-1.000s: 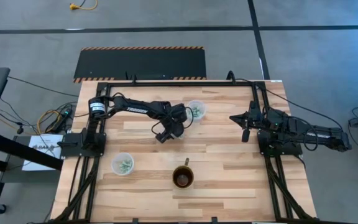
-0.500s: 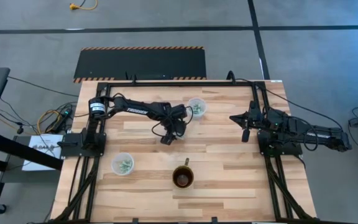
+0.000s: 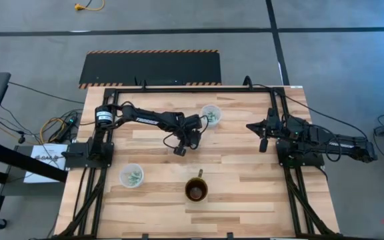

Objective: Pick and place items into bin
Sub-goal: Put the stevia packet into the top transparent bin

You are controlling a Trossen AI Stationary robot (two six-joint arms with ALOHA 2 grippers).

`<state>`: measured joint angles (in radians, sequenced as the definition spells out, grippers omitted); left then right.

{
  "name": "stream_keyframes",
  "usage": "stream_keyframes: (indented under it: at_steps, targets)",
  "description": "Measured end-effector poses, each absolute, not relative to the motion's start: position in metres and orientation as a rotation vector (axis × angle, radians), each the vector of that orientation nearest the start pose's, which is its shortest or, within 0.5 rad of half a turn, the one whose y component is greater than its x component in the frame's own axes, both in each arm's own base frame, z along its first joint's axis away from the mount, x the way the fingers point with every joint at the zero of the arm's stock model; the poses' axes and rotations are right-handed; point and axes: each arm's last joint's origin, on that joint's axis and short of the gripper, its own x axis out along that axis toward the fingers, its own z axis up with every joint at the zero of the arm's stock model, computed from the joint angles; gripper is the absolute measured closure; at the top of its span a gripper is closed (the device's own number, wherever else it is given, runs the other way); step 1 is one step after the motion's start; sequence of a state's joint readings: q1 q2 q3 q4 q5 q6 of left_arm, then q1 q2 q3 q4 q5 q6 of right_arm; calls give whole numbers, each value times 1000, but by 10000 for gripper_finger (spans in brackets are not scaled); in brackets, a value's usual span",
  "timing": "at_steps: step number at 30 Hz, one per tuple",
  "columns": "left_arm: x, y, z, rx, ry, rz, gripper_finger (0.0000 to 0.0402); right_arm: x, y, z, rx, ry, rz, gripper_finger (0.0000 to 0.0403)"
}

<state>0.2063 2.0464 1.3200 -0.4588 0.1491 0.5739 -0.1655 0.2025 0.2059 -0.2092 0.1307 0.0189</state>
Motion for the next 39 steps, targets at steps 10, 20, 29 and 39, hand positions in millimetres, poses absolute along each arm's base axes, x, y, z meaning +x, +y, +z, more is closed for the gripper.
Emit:
stream_keyframes:
  at_steps: [10,20,29,39]
  targets:
    - [392,65,139,279,1141,-254,400,99,-20,198,22,204,-297,403]
    - [384,52,187,324,1052,-206,401,99,-20,198,22,204,-297,403]
    - [397,94,238,398,683,50,401,99,-20,198,22,203,-297,403]
    - [417,166,253,143,579,20,401,99,-20,198,22,205,-297,403]
